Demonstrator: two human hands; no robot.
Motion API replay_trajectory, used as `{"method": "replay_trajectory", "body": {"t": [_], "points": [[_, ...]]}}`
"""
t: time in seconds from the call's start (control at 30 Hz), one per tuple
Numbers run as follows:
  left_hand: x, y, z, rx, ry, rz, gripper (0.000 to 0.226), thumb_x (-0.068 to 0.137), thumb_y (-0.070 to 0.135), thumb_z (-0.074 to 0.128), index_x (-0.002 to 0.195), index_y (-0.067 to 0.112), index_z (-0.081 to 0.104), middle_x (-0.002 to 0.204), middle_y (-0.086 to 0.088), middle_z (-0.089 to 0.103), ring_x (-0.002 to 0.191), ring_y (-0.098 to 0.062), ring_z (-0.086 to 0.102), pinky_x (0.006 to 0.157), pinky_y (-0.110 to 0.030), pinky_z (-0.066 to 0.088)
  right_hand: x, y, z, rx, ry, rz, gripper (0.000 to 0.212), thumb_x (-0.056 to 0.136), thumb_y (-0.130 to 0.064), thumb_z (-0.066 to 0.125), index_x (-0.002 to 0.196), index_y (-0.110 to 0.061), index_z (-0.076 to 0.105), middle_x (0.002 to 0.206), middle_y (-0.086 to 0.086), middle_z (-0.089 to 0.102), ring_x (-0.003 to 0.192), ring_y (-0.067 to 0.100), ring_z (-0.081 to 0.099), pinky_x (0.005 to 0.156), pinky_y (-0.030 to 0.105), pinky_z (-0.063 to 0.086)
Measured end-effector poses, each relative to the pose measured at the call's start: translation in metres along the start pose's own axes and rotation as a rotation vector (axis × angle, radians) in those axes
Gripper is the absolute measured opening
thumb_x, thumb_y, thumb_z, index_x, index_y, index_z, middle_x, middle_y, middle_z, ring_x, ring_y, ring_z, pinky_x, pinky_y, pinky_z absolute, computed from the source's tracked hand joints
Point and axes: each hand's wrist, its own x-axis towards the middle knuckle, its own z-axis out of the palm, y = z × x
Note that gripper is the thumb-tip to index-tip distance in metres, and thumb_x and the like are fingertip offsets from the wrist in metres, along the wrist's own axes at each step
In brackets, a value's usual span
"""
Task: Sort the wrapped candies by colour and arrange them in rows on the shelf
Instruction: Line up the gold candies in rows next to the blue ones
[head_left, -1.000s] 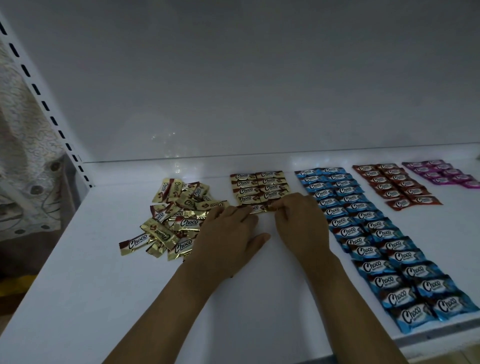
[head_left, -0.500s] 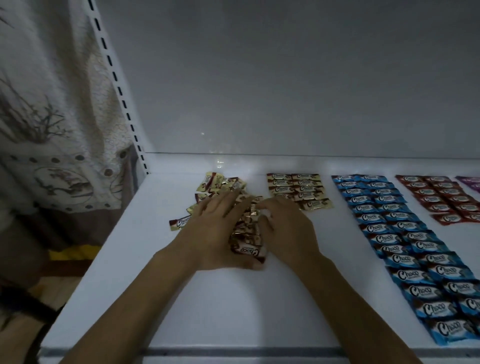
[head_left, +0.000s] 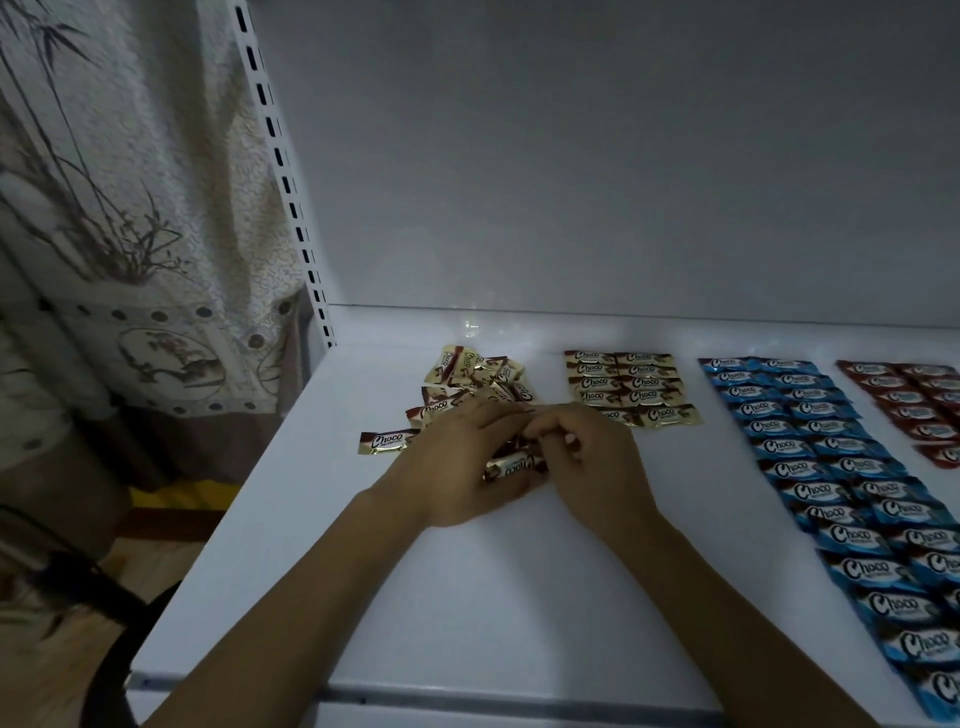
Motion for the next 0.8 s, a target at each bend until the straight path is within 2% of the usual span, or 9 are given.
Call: {"method": "replay_trajectory", "body": {"t": [0.17,0.27,0.37,0.43,0.53,0.6,0.7,0.73,0.8], "points": [[-0.002,-0.001,0.003,-0.025,0.056,-0.031,0.043,0.086,0.04,0.06,0.117,0.012,0.066,0.099,-0.007,0.062,0.088,-0.022,0.06,0.073,-0.035,0.052,-0.002,-0.004,-0.002,0.022,0.033,0.031,0.02,0.08,-0.017,0.047,0.082,-0.023,0.066,0.086,-0.01,0.067,0.078,0.002,0.058,0.063,0.009,0.038],[-0.001,0.002,0.0,-0.038,0.057,-0.048,0.044,0.083,0.041,0.059,0.119,0.016,0.065,0.093,-0.004,0.059,0.08,-0.019,0.06,0.065,-0.029,0.051,-0.003,-0.006,-0.003,-0.006,0.047,0.036,0.016,0.081,-0.02,0.047,0.081,-0.028,0.06,0.083,-0.013,0.064,0.077,0.002,0.056,0.064,0.013,0.039],[-0.001,0.003,0.0,-0.01,0.043,-0.044,0.042,0.083,0.041,0.058,0.117,0.018,0.066,0.088,-0.004,0.056,0.071,-0.018,0.058,0.058,-0.028,0.05,-0.004,-0.004,-0.002,-0.12,0.044,0.032,0.014,0.087,-0.013,0.051,0.094,-0.02,0.061,0.095,-0.005,0.063,0.089,0.012,0.056,0.069,0.025,0.044],[-0.001,0.004,0.0,-0.024,0.071,-0.039,0.037,0.084,0.036,0.057,0.114,0.017,0.066,0.089,-0.005,0.058,0.073,-0.019,0.059,0.06,-0.027,0.05,-0.004,-0.004,0.001,-0.257,0.01,-0.007,0.027,0.089,-0.017,0.046,0.111,-0.013,0.061,0.108,0.003,0.062,0.101,0.022,0.054,0.08,0.035,0.047],[-0.004,0.002,-0.002,-0.053,0.167,-0.054,0.03,0.084,0.03,0.055,0.109,0.017,0.066,0.093,-0.003,0.065,0.08,-0.018,0.062,0.064,-0.026,0.05,-0.004,-0.006,0.005,-0.366,-0.077,-0.058,0.05,0.085,-0.027,0.031,0.123,-0.009,0.059,0.11,0.009,0.064,0.102,0.029,0.057,0.087,0.04,0.046],[-0.005,0.001,-0.005,-0.071,0.232,-0.119,0.031,0.084,0.033,0.053,0.109,0.019,0.066,0.097,-0.002,0.068,0.085,-0.014,0.062,0.069,-0.024,0.049,-0.004,-0.007,0.007,-0.371,-0.13,-0.078,0.053,0.084,-0.025,0.03,0.127,-0.009,0.056,0.109,0.01,0.065,0.1,0.028,0.059,0.089,0.034,0.044],[-0.005,0.001,-0.008,-0.152,0.35,-0.25,0.033,0.085,0.034,0.058,0.108,0.012,0.068,0.1,0.001,0.07,0.09,-0.009,0.06,0.074,-0.014,0.044,-0.002,-0.008,0.009,-0.318,-0.181,-0.148,0.049,0.084,-0.012,0.042,0.133,-0.007,0.051,0.11,0.012,0.065,0.095,0.023,0.058,0.085,0.019,0.034],[-0.005,0.002,-0.01,-0.2,0.38,-0.29,0.03,0.085,0.031,0.06,0.107,0.011,0.068,0.099,0.004,0.069,0.088,-0.008,0.06,0.073,-0.012,0.044,-0.002,-0.009,0.008,-0.283,-0.208,-0.149,0.051,0.085,-0.013,0.043,0.136,-0.009,0.047,0.114,0.01,0.063,0.097,0.02,0.055,0.085,0.019,0.035],[-0.005,0.003,-0.013,-0.311,0.427,-0.36,0.027,0.085,0.027,0.061,0.108,0.015,0.066,0.097,0.009,0.068,0.083,-0.006,0.063,0.073,-0.014,0.048,-0.001,-0.01,0.006,-0.234,-0.223,-0.118,0.051,0.087,-0.02,0.043,0.137,-0.015,0.046,0.122,0.005,0.06,0.104,0.018,0.054,0.091,0.028,0.042]]}}
